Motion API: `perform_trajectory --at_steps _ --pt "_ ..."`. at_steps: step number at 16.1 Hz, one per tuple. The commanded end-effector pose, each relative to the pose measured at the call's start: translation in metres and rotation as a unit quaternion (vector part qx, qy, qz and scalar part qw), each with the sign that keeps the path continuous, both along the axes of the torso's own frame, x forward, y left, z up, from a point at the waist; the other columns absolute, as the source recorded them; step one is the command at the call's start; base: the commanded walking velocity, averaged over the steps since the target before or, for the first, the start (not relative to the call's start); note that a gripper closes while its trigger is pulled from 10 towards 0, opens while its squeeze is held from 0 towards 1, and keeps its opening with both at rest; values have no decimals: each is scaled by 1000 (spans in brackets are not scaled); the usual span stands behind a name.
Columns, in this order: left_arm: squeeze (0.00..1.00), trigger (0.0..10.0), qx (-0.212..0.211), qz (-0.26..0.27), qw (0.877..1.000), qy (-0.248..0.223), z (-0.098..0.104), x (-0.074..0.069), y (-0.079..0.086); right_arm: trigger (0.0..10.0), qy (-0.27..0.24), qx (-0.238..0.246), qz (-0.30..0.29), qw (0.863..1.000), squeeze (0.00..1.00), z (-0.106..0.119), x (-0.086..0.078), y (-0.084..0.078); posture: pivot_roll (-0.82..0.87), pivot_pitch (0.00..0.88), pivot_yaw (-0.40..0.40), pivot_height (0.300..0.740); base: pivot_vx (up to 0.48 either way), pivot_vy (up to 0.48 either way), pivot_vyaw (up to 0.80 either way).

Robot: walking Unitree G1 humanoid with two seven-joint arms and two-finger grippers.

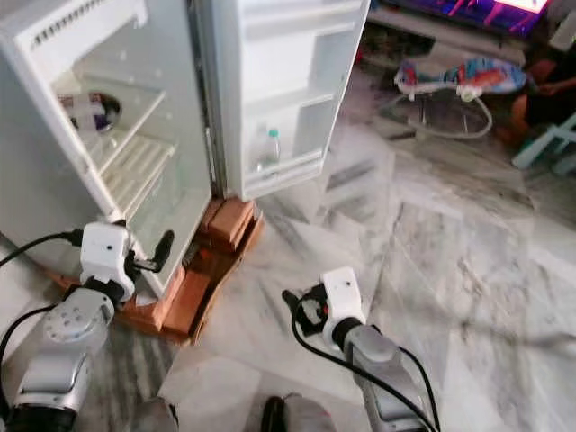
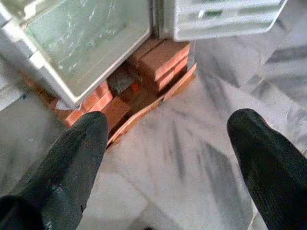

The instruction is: Restocking fridge

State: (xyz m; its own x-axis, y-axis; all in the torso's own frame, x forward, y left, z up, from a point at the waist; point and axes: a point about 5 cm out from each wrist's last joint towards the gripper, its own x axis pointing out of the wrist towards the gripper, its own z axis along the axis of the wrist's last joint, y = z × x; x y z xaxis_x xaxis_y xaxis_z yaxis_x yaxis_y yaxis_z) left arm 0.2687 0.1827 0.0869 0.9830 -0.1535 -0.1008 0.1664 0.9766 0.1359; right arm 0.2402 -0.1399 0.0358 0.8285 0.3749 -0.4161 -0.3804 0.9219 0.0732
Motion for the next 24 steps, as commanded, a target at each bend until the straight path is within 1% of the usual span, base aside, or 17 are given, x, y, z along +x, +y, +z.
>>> perform_trajectory --at_steps 1,5,7,8,10,11,12,13,16,18,20,21,23,24 --pt "0 10000 -8 -13 1000 5 -2 0 -9 10000 5 -11 -19 1000 0 -3 -2 -9 113 119 -83 740 0 -345 0" --pt "0 10000 -12 -15 1000 9 -4 1 -12 10000 4 -12 -28 1000 0 -5 -1 -9 99 96 -83 740 0 -348 0" --pt "0 10000 -17 -12 1000 13 -8 1 -14 10000 -5 -2 -45 999 0 -7 3 -6 91 84 -90 740 0 -330 -284" --pt "0 10000 -21 -12 1000 15 -9 2 -15 10000 -23 12 -60 998 0 -3 8 -4 90 83 -90 740 0 -330 -800" --pt "0 10000 -22 -14 1000 18 -12 2 -17 10000 -53 23 -76 995 0 6 16 -2 89 78 -93 740 0 -326 -800" --pt "0 10000 -23 -14 999 17 -13 3 -18 10000 -87 31 -85 992 0 18 25 -2 89 78 -93 740 0 -330 -800" --pt "0 10000 -25 -13 999 17 -13 3 -18 10000 -97 34 -91 991 0 21 28 -4 86 78 -87 740 0 -326 -800" --pt "0 10000 -24 -11 1000 16 -13 3 -18 10000 -108 34 -104 988 0 24 32 -9 86 78 -87 740 262 -304 -800" --pt "0 10000 -24 -1 1000 12 -15 4 -17 10000 -125 38 -117 985 0 26 34 -12 85 76 -86 740 371 -101 -800" --pt "0 10000 -24 1 1000 11 -15 6 -17 10000 -136 43 -117 983 0 28 35 -11 90 75 -86 740 465 0 -800" --pt "0 10000 -26 -2 1000 16 -17 4 -18 10000 -147 51 -122 980 0 31 36 -7 73 70 -74 740 463 0 -800" --pt "0 10000 -29 -2 999 23 -21 3 -17 10000 -153 57 -125 979 0 34 36 -5 66 68 -72 740 465 0 -800" --pt "0 10000 -25 22 998 54 -40 -5 -7 10000 -170 66 -124 975 0 38 35 -2 58 68 -73 740 469 0 -800" --pt "0 10000 -25 32 998 52 -41 -11 -2 10000 -178 69 -132 973 0 40 34 -4 58 68 -79 740 480 0 -800"
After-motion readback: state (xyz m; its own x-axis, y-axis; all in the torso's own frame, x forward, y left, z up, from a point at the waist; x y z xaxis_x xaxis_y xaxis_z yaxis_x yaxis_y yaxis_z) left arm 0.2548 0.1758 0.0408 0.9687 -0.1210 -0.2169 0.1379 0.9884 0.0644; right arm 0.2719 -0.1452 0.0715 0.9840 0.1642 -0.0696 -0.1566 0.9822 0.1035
